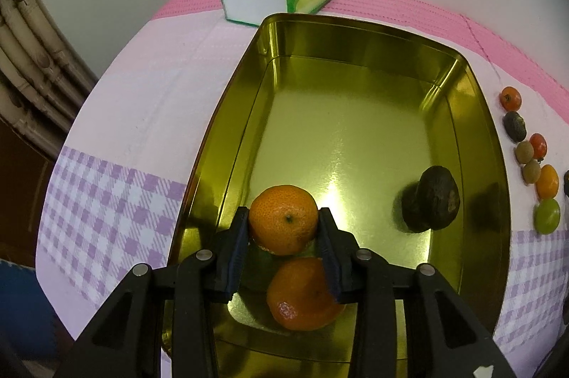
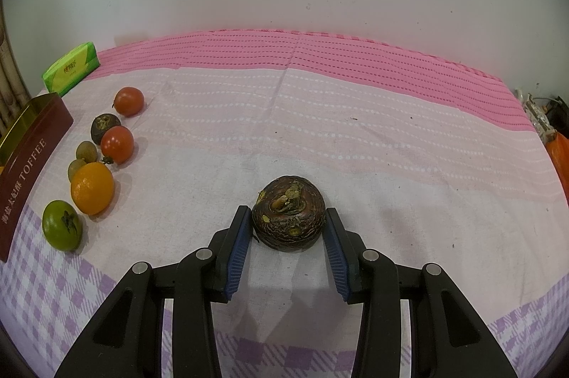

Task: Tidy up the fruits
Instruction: 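Lower the mandarin into the tin and open the left gripper, then withdraw the left gripper while the right gripper carries the dark brown fruit over the tin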

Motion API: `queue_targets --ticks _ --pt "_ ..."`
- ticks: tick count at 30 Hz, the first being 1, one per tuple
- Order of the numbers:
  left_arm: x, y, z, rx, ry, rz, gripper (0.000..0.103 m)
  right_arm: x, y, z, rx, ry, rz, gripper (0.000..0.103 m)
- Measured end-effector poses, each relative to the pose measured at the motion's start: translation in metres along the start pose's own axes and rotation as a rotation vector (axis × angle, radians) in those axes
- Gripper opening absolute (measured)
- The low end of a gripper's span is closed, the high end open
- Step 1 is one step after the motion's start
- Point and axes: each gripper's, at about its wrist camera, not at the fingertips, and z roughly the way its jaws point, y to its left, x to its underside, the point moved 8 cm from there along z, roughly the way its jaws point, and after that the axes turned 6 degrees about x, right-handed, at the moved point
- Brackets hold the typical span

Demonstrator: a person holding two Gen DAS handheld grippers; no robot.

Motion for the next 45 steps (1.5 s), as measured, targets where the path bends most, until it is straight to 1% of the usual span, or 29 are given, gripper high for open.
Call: queue_targets --ticks 5,10,12,15,18,22,25,32,33,35,36,37,40,43,44,45 --pt "0.000 -0.001 0.000 -0.001 0.001 0.000 0.037 -0.001 0.000 0.000 0.001 0.000 -0.002 0.043" --pt "0.001 -0.001 -0.006 0.002 0.000 0.003 0.042 -0.001 0.000 0.000 0.002 0.000 -0.003 0.043" --pt "0.001 -0.004 -0.010 -0.008 -0.008 0.016 0.043 -0.001 -0.001 0.000 0.000 0.000 -0.001 0.043" --pt "0.002 -0.006 -0.019 -0.021 -0.028 0.028 0.050 -0.001 0.000 0.000 0.000 0.000 -0.003 0.043" --pt "0.004 -0.006 -0.033 -0.041 -0.058 0.040 0.052 0.000 0.000 0.000 -0.002 0.001 0.000 0.043" --pt "0.010 0.001 -0.055 -0.042 -0.098 0.018 0.058 -0.001 -0.001 0.000 -0.006 0.002 0.005 0.043" --pt "0.015 0.008 -0.072 -0.059 -0.130 0.008 0.062 -0.001 -0.001 0.000 -0.007 0.002 0.005 0.043" --pt "0.032 0.033 -0.101 -0.098 -0.179 -0.034 0.068 -0.001 -0.002 0.001 -0.001 0.009 0.005 0.042" --pt "0.036 0.037 -0.105 -0.103 -0.182 -0.044 0.068 -0.001 -0.002 0.001 0.001 0.012 0.005 0.042" --pt "0.041 0.043 -0.108 -0.096 -0.179 -0.069 0.072 -0.002 -0.001 0.001 0.007 0.017 0.005 0.041" --pt "0.044 0.045 -0.108 -0.090 -0.175 -0.081 0.080 -0.002 0.000 0.001 0.012 0.020 0.001 0.041" --pt "0.049 0.048 -0.108 -0.076 -0.167 -0.093 0.084 -0.002 0.000 0.000 0.020 0.026 0.001 0.041" --pt "0.059 0.051 -0.103 -0.047 -0.139 -0.129 0.084 -0.002 0.002 -0.001 0.031 0.033 -0.005 0.041" --pt "0.059 0.053 -0.104 -0.052 -0.144 -0.141 0.084 -0.004 0.001 -0.006 0.033 0.032 0.010 0.041" --pt "0.058 0.054 -0.105 -0.050 -0.150 -0.144 0.085 -0.006 0.000 -0.011 0.033 0.026 0.017 0.041" --pt "0.058 0.054 -0.106 -0.050 -0.155 -0.148 0.089 -0.009 0.002 -0.015 0.027 0.019 0.020 0.041"
